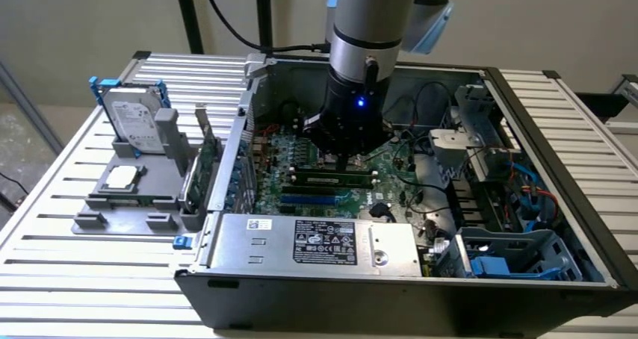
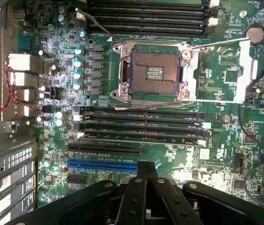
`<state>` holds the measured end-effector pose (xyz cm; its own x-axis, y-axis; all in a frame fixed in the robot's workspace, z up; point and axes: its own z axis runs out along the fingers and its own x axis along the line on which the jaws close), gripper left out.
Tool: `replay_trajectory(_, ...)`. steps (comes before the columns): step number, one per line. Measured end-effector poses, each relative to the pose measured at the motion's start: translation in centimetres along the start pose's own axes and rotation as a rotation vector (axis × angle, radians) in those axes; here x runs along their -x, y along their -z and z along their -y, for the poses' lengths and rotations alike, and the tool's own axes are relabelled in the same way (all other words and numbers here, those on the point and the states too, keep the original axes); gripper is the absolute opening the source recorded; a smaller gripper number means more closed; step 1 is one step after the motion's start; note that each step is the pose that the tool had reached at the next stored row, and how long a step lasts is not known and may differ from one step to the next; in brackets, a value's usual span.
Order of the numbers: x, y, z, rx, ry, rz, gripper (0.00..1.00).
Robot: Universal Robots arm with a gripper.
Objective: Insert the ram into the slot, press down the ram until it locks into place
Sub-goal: 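Press down the ram until it locks into place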
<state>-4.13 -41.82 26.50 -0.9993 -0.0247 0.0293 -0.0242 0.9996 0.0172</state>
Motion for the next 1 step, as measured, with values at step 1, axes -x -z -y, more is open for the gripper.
replay_trajectory(1,0.0,0.0,0.0,0.0004,0.0,0.0,0.11)
